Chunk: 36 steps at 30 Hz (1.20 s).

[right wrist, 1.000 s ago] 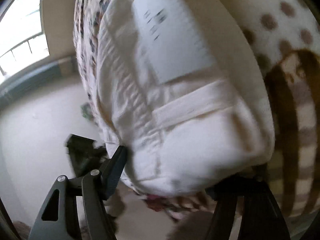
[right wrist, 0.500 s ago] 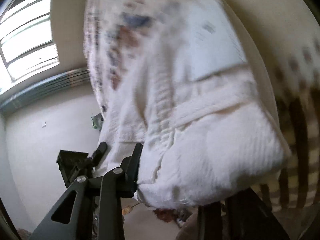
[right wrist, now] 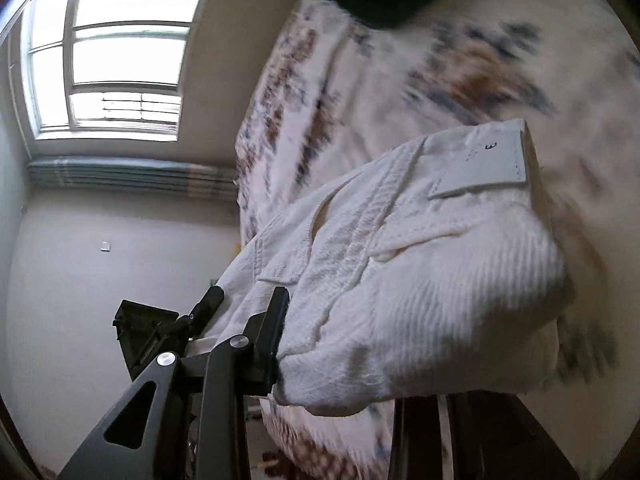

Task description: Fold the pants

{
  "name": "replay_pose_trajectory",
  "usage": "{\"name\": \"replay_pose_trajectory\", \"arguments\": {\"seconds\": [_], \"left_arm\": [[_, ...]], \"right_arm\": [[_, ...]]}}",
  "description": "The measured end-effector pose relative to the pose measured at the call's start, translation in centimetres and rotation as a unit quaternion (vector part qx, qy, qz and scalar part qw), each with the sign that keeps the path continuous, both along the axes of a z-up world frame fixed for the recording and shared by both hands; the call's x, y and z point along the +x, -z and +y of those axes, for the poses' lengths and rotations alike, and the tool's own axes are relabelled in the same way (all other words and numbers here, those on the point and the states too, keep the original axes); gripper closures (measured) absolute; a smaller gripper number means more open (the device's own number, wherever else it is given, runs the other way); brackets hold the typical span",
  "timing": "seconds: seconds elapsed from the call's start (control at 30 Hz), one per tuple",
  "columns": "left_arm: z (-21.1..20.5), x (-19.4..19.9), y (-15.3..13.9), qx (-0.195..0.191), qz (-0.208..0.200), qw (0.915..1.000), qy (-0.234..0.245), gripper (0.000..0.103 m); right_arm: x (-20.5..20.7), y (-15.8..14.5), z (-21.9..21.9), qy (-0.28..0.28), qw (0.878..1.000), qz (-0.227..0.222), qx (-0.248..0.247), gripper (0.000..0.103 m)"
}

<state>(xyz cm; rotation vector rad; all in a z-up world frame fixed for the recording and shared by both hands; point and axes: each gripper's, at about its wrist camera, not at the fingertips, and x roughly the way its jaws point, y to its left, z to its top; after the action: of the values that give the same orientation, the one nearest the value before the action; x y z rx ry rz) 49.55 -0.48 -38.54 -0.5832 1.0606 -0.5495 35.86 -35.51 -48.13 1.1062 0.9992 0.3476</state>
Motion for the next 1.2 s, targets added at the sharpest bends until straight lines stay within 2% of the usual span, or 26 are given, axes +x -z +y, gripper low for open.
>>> {"name": "replay_pose_trajectory", "arguments": {"seconds": [0.17,0.27,0.3,0.33,0.37,0.43,0.47,0.5,0.57,0.6,0.7,0.73,0.77,0.8,0.83,0.87,0.9,1.0,1.1,1.2], "left_arm": [[3.1,9.8,0.9,0.013,-0.044,0.9986,-0.027,0.075],[5.1,14.4,3.9,0.025,-0.056,0.9974,-0.037,0.074],[5.8,15.4,5.4,0.035,-0.048,0.9972,-0.045,0.071],[6.5,16.4,7.4,0.061,-0.033,0.9961,-0.055,0.069],[7.1,17.3,10.2,0.083,-0.006,0.9948,-0.058,0.068],[7.9,17.4,15.5,0.110,0.071,0.9895,-0.062,0.066],[8.0,16.9,17.3,0.121,0.093,0.9864,-0.060,0.064],[8.0,16.0,18.6,0.134,0.103,0.9841,-0.055,0.057],[8.1,14.0,19.4,0.159,0.090,0.9819,-0.051,0.045],[8.2,13.4,19.2,0.171,0.085,0.9803,-0.052,0.036],[7.9,12.0,18.2,0.211,0.079,0.9729,-0.054,0.035],[7.5,11.7,17.3,0.245,0.075,0.9650,-0.054,0.032],[6.9,11.5,16.6,0.284,0.068,0.9549,-0.052,0.029],[6.6,11.4,15.9,0.318,0.057,0.9451,-0.049,0.022],[5.9,11.1,14.8,0.362,0.040,0.9303,-0.047,0.014],[5.3,10.8,14.1,0.385,0.033,0.9214,-0.044,0.011],[5.0,10.4,13.5,0.392,0.031,0.9187,-0.041,0.010],[5.2,9.7,11.4,0.389,0.033,0.9196,-0.040,0.010],[4.4,8.7,8.5,0.397,0.020,0.9166,-0.045,0.010],[3.9,7.4,5.4,0.402,0.011,0.9141,-0.052,0.010]], "right_arm": [[14.5,1.5,4.2,-0.004,0.999,-0.046,-0.004,0.070],[20.5,2.9,6.3,-0.010,0.997,-0.073,-0.011,0.070],[23.1,4.5,7.3,-0.017,0.997,-0.074,-0.013,0.068],[24.9,6.5,7.8,-0.019,0.998,-0.057,-0.015,0.067],[26.5,8.7,8.2,-0.018,0.999,-0.029,-0.023,0.060],[27.8,12.3,8.7,-0.020,0.999,0.026,-0.033,0.055],[28.4,14.8,9.3,-0.030,0.995,0.079,-0.047,0.050],[28.5,15.9,9.6,-0.038,0.992,0.107,-0.056,0.038],[28.2,16.8,10.4,-0.055,0.985,0.130,-0.094,0.022],[27.9,16.3,10.8,-0.065,0.982,0.121,-0.126,0.021],[27.1,13.9,12.1,-0.089,0.961,0.118,-0.233,0.009],[26.8,13.3,12.5,-0.092,0.954,0.117,-0.261,0.007],[26.4,12.1,13.1,-0.095,0.940,0.116,-0.308,0.006],[26.1,10.5,14.0,-0.093,0.916,0.112,-0.373,0.006],[25.9,9.5,14.5,-0.091,0.905,0.105,-0.402,0.006],[25.6,8.2,15.2,-0.088,0.889,0.092,-0.439,0.006],[25.2,6.7,16.0,-0.084,0.874,0.081,-0.471,0.006],[24.4,3.6,16.9,-0.068,0.861,0.078,-0.498,0.005],[22.9,1.1,16.9,-0.058,0.860,0.087,-0.499,0.005],[19.2,-3.1,16.8,-0.045,0.856,0.083,-0.508,0.005]]}}
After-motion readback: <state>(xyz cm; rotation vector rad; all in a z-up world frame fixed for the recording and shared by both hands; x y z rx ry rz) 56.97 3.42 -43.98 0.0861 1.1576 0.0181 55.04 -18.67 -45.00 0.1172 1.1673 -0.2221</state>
